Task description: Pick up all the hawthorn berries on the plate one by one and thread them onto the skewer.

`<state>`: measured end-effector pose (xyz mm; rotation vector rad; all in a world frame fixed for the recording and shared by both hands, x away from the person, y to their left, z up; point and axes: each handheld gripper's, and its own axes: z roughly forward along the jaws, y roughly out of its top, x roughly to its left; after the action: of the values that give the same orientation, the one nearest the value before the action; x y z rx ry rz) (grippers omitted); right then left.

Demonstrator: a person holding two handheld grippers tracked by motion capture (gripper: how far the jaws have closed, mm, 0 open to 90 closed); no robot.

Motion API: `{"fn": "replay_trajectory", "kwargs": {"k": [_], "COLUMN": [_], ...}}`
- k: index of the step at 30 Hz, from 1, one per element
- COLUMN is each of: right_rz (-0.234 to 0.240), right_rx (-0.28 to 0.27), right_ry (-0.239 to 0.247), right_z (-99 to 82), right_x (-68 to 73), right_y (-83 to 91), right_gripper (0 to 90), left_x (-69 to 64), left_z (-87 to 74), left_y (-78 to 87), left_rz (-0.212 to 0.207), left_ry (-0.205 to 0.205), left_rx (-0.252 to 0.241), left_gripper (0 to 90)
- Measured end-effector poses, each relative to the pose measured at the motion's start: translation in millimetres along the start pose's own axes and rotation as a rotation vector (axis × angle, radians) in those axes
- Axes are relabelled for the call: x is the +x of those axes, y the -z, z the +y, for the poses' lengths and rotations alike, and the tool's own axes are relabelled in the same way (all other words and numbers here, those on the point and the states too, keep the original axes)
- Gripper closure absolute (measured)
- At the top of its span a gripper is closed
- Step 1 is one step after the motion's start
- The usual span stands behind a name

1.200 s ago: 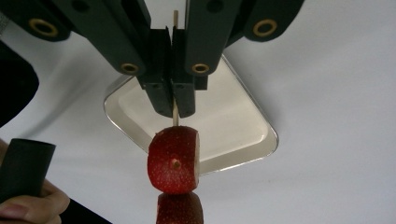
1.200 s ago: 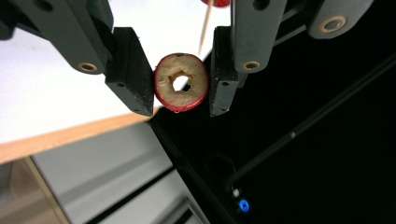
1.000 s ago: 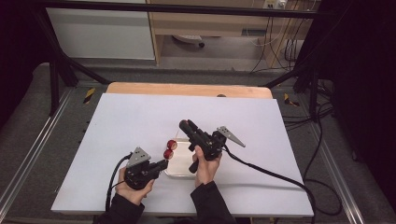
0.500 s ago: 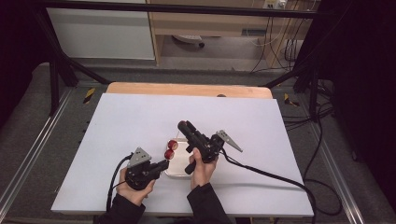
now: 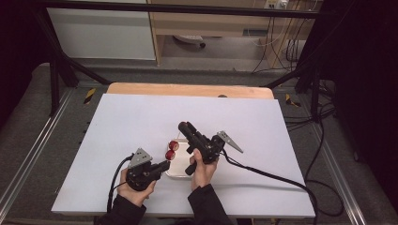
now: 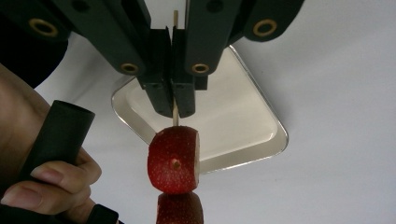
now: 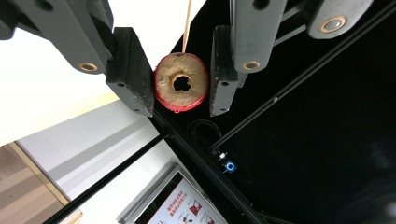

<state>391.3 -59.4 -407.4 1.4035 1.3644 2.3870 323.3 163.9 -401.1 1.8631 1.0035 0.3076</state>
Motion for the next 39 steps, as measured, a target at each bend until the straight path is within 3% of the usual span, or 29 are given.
{"fn": "replay_trajectory", "kwargs": {"k": [21, 26, 30, 36, 39], "right_rz": [-0.001, 0.006, 0.007, -0.009, -0.033], "right_rx": [0.022, 0.055, 0.070, 0.110, 0.163], "right_ry": [-0.010, -0.001, 0.008, 0.062, 0.144], "right_z": [-13.9, -20.4, -25.8, -20.9, -15.0], "right_x": [-1.7, -0.4, 0.4, 3.4, 5.9], "right_y": [1.3, 3.3, 5.0, 5.2, 7.5], "right_gripper": [62.2, 62.4, 62.4, 61.5, 51.0], "left_x": [0.0, 0.5, 1.7, 4.5, 6.7], "left_z": [-0.5, 1.5, -0.1, -1.3, -2.9], "left_y": [-0.7, 1.5, -0.6, -2.9, -3.4], "left_rz": [0.010, 0.013, 0.008, 0.011, 0.012], "left_ry": [0.027, 0.030, 0.037, 0.024, 0.031], "left_rx": [-0.004, -0.016, 0.003, 0.003, 0.009], "left_gripper": [88.6, 88.7, 88.7, 88.7, 88.7]}}
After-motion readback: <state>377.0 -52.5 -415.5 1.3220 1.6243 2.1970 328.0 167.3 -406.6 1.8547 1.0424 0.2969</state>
